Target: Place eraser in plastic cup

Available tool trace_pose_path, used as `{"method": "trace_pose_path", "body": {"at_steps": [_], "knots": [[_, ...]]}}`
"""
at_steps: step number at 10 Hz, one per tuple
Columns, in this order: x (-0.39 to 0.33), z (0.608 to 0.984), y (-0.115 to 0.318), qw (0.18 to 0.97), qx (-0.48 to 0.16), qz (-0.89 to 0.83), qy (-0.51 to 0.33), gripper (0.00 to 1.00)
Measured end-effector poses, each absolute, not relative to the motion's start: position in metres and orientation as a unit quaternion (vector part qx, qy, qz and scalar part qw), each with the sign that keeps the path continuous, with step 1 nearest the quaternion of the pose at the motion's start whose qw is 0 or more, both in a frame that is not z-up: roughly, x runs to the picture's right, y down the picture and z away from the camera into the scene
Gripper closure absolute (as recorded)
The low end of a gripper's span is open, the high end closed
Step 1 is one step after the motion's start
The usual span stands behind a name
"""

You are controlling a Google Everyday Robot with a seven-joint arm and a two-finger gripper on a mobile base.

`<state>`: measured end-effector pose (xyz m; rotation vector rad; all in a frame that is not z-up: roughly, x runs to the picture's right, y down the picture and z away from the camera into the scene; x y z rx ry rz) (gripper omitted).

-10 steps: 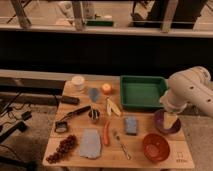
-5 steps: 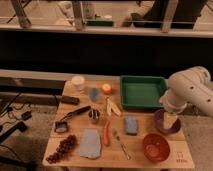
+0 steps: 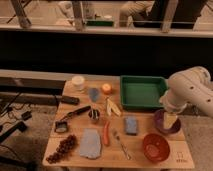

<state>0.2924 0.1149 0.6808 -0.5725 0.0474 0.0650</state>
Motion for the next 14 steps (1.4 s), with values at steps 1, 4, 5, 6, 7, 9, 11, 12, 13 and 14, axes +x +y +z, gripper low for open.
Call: {"method": "trace_pose_path", "body": {"at_steps": [1,4,5,6,7,9,11,12,13,14], "knots": [[0.286,0.682,0.118,0.959,-0.282,0.036,0.022,0.2],[0.241,0.685,0.117,0.961,-0.276,0.02,0.007,0.2],[0.218,0.686,0.116,0.962,-0.272,0.006,-0.001,0.2],[0.198,0.687,0.115,0.963,-0.268,-0.009,-0.009,0.2],[0.184,0.688,0.114,0.964,-0.266,-0.02,-0.014,0.2],[0.138,0.689,0.114,0.964,-0.258,-0.059,-0.033,0.2],[0.094,0.692,0.115,0.961,-0.253,-0.093,-0.055,0.2],[0.073,0.693,0.115,0.959,-0.253,-0.104,-0.067,0.2],[0.055,0.696,0.115,0.957,-0.254,-0.113,-0.079,0.2],[0.036,0.699,0.115,0.954,-0.257,-0.12,-0.093,0.2]]}}
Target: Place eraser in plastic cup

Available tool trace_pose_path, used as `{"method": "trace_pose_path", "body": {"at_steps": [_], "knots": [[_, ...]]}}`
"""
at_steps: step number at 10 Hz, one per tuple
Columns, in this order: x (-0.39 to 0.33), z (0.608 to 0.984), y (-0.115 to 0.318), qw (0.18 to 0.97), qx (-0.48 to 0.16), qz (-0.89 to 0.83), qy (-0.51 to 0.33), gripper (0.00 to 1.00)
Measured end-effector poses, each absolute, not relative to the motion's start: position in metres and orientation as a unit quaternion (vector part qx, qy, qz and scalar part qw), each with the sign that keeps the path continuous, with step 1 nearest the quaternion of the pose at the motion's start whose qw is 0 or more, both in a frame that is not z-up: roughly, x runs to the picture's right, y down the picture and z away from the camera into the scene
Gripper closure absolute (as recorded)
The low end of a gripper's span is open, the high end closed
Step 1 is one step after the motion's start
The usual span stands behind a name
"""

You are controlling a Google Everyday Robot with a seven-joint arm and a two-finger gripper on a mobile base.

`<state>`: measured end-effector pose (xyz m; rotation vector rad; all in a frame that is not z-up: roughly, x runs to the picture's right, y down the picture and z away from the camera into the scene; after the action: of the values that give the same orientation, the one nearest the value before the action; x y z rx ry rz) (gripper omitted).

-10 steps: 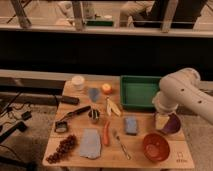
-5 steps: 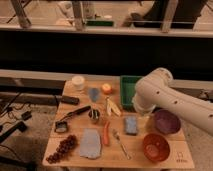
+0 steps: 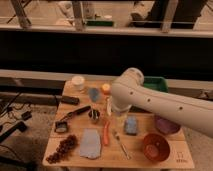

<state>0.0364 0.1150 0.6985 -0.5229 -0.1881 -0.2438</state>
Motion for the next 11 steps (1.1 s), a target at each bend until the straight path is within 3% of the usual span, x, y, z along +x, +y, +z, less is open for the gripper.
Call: {"method": "trace_pose_path", "body": {"at_steps": [11], "knots": [[-0.118,0.706,0.122,0.921,-0.292,-0.185,-0.18,0.2]]}}
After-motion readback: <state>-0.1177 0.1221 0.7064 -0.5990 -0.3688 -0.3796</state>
